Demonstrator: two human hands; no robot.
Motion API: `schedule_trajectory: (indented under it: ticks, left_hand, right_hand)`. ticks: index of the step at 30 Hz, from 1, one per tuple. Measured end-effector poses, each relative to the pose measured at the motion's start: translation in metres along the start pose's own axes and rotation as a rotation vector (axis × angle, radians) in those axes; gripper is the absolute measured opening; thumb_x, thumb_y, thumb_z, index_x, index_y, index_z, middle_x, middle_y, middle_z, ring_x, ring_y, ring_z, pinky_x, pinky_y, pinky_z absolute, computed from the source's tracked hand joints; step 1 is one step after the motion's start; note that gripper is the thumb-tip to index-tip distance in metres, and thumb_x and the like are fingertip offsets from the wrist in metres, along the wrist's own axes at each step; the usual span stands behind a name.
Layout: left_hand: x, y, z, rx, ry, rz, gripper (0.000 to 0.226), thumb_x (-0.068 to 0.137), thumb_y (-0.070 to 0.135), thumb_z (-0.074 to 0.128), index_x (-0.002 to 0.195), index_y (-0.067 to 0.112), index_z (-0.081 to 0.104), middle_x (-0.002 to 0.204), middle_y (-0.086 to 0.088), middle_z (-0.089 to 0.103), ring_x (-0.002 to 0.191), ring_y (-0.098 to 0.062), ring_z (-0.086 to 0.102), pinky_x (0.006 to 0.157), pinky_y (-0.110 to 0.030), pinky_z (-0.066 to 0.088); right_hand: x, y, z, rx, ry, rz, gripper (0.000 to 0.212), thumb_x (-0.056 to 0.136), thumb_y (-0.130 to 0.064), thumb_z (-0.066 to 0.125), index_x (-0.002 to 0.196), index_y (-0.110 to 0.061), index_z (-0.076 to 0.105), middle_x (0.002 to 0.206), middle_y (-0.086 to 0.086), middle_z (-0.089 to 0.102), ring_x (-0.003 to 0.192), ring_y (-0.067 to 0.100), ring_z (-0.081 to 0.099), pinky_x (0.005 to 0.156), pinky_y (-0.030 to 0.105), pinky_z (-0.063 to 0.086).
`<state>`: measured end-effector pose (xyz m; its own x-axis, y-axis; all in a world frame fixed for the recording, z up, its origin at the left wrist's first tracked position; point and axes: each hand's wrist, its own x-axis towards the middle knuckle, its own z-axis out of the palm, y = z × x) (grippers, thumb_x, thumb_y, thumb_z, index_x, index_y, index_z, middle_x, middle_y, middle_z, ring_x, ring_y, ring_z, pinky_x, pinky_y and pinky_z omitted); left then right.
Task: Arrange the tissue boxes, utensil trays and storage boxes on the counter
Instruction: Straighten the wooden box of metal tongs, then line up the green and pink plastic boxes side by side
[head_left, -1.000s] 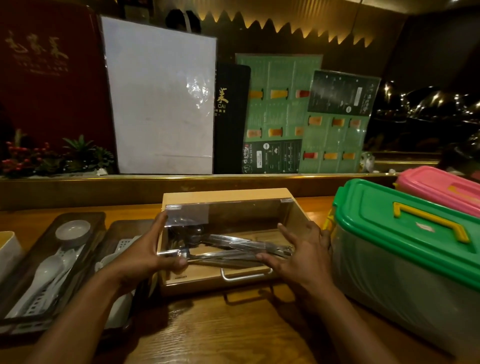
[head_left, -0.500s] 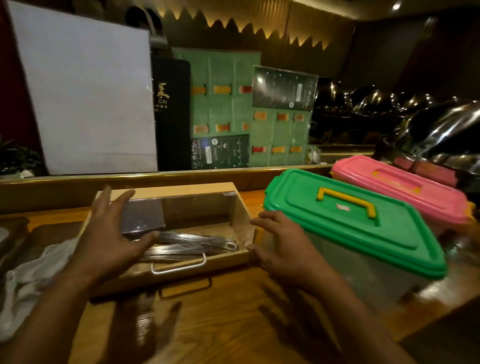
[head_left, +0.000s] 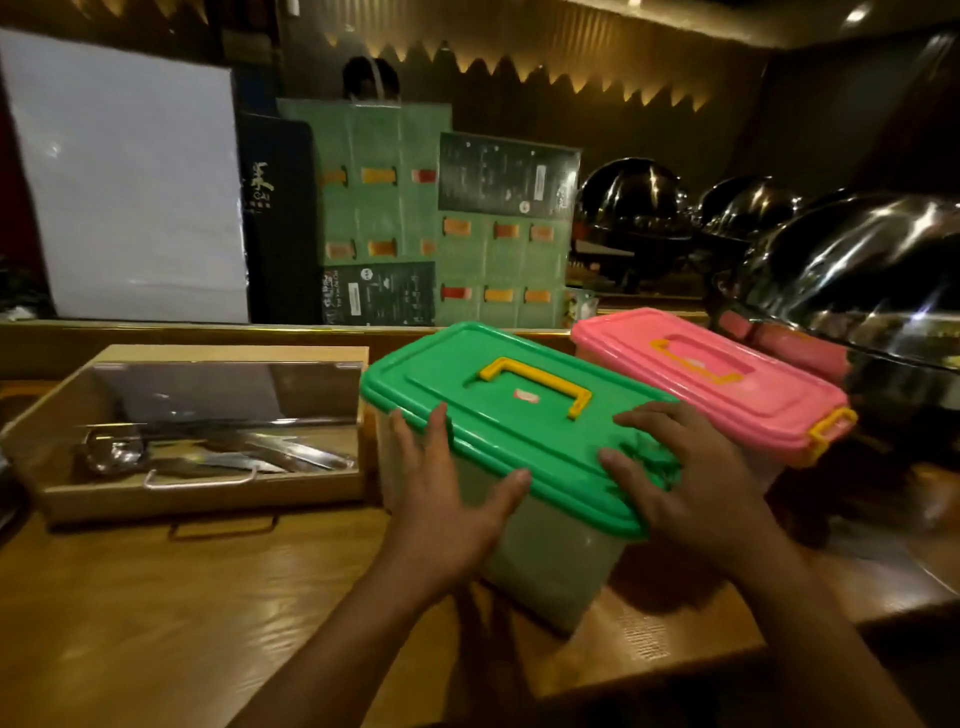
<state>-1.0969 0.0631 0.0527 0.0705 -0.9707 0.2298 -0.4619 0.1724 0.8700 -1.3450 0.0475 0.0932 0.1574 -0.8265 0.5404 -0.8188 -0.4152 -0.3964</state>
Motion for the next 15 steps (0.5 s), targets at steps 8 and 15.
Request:
schedule_trajectory:
  ticks: [8,15]
  left_hand:
    - [0.014,0.026,0.038,-0.160,0.122,-0.127,0.142,0.053,0.080,0.074,0.158,0.031,-0.010,0.161,0.001,-0.035,0.146,-0.008,-0.020,0.122,-0.038,0.003]
    - [0.077,-0.028,0.020,-0.368,0.031,-0.121,0.130,0.050,0.058,0.091,0.152,0.051,0.012,0.166,0.015,0.006,0.145,-0.025,0.034,0.109,-0.052,0.043]
  right_hand:
    - [-0.011,0.069,-0.017,0.205,-0.199,-0.060,0.073,0.074,-0.078,0.061,0.135,-0.039,0.055,0.152,-0.015,0.037,0.142,-0.002,0.031,0.106,0.010,0.026]
    - [0.006,0.091,0.000,0.156,-0.156,-0.110,0.078,0.069,-0.081,0.068,0.137,-0.047,0.051,0.156,-0.006,0.032,0.146,0.014,0.029,0.115,0.046,0.036]
